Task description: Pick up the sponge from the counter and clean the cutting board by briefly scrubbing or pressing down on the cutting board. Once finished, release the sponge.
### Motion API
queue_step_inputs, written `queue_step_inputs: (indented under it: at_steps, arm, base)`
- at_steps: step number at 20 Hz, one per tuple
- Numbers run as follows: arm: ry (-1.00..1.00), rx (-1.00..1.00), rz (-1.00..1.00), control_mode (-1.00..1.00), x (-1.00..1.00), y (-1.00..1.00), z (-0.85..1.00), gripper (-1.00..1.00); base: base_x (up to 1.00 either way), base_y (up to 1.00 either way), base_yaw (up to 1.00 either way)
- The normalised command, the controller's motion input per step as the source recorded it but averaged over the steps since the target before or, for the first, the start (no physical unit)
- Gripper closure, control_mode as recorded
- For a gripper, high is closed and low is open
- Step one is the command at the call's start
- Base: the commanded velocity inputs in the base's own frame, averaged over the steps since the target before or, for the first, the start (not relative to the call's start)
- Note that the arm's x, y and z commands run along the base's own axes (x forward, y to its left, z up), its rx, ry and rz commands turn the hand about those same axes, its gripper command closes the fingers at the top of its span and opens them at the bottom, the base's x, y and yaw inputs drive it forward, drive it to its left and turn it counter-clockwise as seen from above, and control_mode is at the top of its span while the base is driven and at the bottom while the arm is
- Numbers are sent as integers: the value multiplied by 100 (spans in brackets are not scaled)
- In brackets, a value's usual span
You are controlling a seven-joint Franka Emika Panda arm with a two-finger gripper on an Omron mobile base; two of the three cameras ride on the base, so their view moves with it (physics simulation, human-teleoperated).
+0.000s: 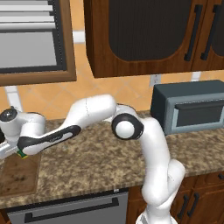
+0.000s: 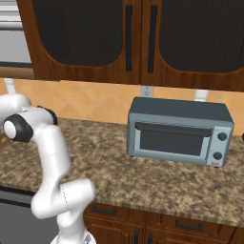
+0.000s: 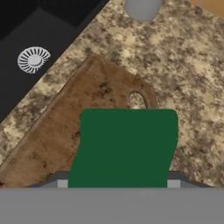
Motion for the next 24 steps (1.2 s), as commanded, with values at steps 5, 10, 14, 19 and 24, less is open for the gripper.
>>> queue_step_inputs:
  at_steps: [5, 10, 14, 19, 24]
  arm:
    - [1, 0, 0, -100, 54, 22, -25, 100]
    - [2, 0, 0, -100, 36, 43, -29, 100]
    - [2, 0, 0, -100, 4, 29, -50, 100]
    - [5, 0, 0, -100, 20, 15, -40, 100]
    - [11, 0, 0, -100, 47, 0, -28, 100]
  base:
    - [0, 0, 0]
    - [0, 0, 0]
    - [0, 0, 0]
    - [0, 0, 0]
    - [0, 0, 0]
